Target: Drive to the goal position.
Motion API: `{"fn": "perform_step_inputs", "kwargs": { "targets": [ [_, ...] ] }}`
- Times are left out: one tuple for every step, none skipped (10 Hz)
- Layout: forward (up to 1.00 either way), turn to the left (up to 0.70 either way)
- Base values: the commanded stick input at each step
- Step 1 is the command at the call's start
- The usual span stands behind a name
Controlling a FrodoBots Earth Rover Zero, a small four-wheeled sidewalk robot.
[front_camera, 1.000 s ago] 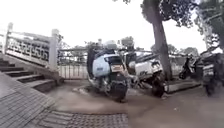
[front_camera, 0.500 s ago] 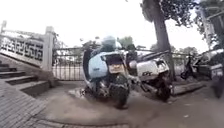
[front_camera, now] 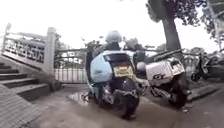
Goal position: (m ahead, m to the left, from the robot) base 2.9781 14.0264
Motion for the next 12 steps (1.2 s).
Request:
{"fn": "perform_step_inputs", "kwargs": {
  "targets": [
    [0.1, 0.66],
    [0.0, 0.45],
    [0.0, 0.45],
    [0.0, 0.45],
    [0.0, 0.45],
    [0.0, 0.45],
    [0.0, 0.45],
    [0.0, 0.45],
    [0.0, 0.45],
    [0.0, 0.45],
    [0.0, 0.45],
    [0.0, 0.45]
  ]
}}
